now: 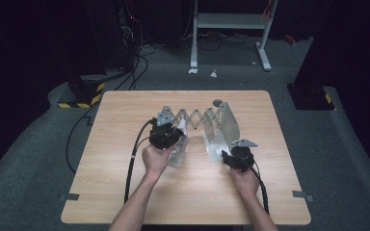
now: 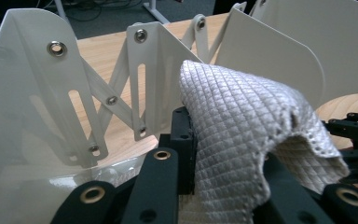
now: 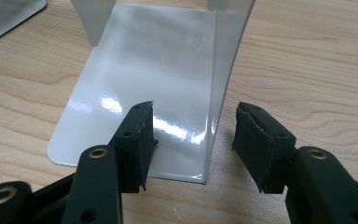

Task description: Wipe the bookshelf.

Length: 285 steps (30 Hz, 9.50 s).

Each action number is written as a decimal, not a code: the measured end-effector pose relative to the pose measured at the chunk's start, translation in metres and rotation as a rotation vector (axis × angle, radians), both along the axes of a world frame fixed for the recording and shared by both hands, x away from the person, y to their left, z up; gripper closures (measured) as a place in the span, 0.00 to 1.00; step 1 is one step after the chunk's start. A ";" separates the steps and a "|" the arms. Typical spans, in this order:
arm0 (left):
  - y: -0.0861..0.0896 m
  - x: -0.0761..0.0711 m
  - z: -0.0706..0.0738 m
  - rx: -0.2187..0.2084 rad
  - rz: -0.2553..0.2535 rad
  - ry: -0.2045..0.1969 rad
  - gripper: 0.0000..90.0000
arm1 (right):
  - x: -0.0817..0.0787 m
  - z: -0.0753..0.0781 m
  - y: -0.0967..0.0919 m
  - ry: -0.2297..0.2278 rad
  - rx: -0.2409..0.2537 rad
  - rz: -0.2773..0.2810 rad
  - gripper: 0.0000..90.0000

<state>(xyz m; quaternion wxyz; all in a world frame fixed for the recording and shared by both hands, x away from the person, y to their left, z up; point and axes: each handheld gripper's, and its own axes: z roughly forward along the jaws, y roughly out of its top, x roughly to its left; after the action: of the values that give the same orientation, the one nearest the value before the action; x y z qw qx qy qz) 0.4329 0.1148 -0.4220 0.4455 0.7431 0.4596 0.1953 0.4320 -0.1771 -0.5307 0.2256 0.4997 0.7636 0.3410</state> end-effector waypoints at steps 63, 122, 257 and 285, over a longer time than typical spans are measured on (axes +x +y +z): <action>-0.002 0.030 -0.007 0.013 0.020 0.045 0.90 | 0.000 0.000 0.000 0.000 0.002 0.004 0.52; -0.010 0.044 -0.014 -0.002 0.103 0.008 0.90 | 0.000 0.000 0.000 0.002 0.008 0.005 0.52; 0.006 0.057 -0.019 0.145 0.154 0.035 0.91 | -0.001 0.000 0.004 0.002 0.002 0.042 0.54; -0.012 0.062 -0.067 0.183 0.096 0.124 0.91 | -0.002 0.000 0.004 0.003 0.002 0.040 0.53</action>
<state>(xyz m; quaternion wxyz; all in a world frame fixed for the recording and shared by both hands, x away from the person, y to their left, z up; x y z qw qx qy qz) 0.4946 0.1030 -0.4894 0.3369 0.7682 0.5017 0.2113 0.4303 -0.1734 -0.5307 0.2170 0.4852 0.7735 0.3453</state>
